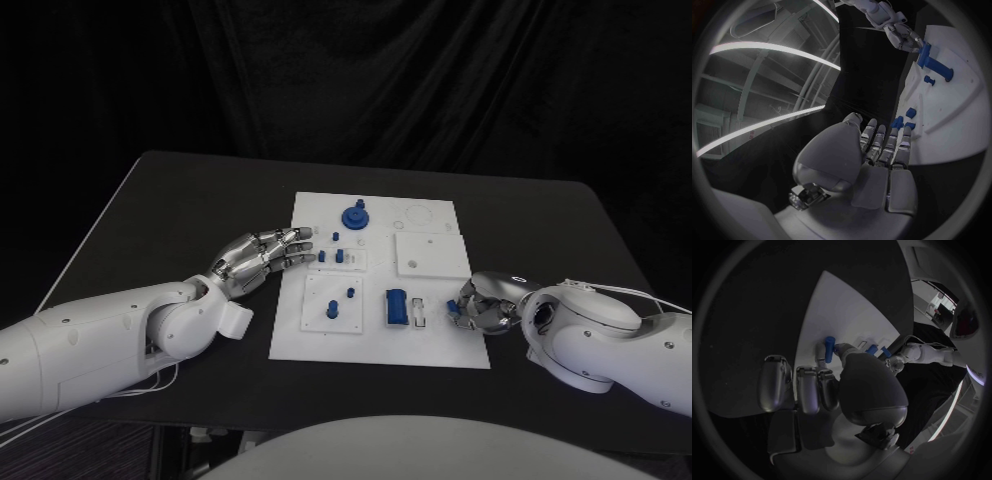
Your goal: Assemble the parts on the task board
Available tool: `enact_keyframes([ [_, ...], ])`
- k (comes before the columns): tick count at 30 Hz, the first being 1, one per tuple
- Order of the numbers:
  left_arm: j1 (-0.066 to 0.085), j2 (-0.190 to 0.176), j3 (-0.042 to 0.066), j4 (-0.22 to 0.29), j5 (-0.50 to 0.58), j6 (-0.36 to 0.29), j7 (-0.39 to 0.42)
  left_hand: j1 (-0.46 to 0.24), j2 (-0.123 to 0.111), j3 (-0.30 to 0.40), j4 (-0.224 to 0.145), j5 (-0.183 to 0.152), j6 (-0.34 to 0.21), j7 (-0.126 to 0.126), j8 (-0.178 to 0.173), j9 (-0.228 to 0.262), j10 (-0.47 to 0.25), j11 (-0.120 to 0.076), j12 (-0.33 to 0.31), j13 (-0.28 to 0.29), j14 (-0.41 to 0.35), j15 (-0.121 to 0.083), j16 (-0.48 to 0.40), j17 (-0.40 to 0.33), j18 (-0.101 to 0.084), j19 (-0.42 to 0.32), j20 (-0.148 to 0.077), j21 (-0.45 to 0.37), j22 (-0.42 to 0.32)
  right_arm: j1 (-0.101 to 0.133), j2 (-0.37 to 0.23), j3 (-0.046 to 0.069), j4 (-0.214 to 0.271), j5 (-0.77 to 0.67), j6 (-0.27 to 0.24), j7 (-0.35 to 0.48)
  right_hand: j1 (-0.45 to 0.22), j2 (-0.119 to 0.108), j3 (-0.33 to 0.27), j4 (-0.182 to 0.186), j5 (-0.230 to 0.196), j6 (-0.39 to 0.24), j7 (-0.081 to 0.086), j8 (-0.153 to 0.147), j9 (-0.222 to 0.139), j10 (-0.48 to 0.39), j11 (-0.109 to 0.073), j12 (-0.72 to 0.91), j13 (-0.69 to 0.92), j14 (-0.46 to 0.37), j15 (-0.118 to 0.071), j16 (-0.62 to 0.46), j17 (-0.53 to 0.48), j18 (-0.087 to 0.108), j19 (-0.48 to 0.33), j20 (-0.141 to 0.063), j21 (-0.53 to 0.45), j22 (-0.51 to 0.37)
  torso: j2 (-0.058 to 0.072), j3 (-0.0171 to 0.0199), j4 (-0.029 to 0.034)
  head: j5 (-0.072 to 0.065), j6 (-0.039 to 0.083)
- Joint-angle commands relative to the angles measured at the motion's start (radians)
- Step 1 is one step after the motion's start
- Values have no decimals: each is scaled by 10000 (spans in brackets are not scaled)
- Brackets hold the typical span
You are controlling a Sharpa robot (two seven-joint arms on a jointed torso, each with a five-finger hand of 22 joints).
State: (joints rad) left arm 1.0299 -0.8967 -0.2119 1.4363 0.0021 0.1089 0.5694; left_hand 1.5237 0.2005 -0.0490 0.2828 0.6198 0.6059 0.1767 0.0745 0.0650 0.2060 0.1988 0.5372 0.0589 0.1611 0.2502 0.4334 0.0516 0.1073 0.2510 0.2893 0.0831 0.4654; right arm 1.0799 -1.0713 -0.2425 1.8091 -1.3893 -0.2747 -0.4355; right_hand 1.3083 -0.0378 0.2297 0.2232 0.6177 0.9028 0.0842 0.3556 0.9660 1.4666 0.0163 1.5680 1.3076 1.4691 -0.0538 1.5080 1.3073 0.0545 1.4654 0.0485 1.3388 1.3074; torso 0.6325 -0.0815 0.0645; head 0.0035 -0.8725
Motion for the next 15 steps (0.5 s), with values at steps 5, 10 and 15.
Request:
enact_keyframes([
  [5, -21, 2, 9, 11, 39, 161, 88, 59, 43, 71, 10, 27, 47, 253, 50, 9, -28, 72, 37, 15, -57, -8, 41, 13, -146, 50, 31, 10, -17, 49, -143, -40, 443, 2706, -502, 857, -234, -72, 964, -796, -206, 210, -46, 91, -4671, 1042, -114, 28, 2632, 806, -78, 85, 1526, -46, 267, -10, 155, 1984, -1, 0, 0, -3, -1],
  [10, -23, 7, 9, 6, 39, 163, 84, 59, 43, 71, 10, 27, 47, 253, 50, 9, -28, 72, 37, 15, -57, -8, 41, 13, -146, 50, 31, 10, -17, 105, -99, -36, 633, 3350, -564, 994, -336, -51, 1014, -804, -320, 280, -79, 122, -4656, 1042, -142, 28, 2632, 822, -99, 129, 1603, -72, 315, -28, 281, 2019, 0, -2, 3, -27, -1],
  [15, -23, 31, 9, -6, 39, 175, 74, 58, 51, 93, 14, 15, 44, 259, 50, 9, -23, 88, 47, 16, -60, -6, 41, 13, -143, 55, 30, 10, -10, 124, 109, -36, 519, 3615, -491, 1041, -458, -33, 1041, -789, -461, 286, -94, 126, -4646, 1042, -158, 28, 2632, 822, -115, 132, 1599, -79, 327, -45, 319, 2027, 0, -4, 4, -71, -1],
])
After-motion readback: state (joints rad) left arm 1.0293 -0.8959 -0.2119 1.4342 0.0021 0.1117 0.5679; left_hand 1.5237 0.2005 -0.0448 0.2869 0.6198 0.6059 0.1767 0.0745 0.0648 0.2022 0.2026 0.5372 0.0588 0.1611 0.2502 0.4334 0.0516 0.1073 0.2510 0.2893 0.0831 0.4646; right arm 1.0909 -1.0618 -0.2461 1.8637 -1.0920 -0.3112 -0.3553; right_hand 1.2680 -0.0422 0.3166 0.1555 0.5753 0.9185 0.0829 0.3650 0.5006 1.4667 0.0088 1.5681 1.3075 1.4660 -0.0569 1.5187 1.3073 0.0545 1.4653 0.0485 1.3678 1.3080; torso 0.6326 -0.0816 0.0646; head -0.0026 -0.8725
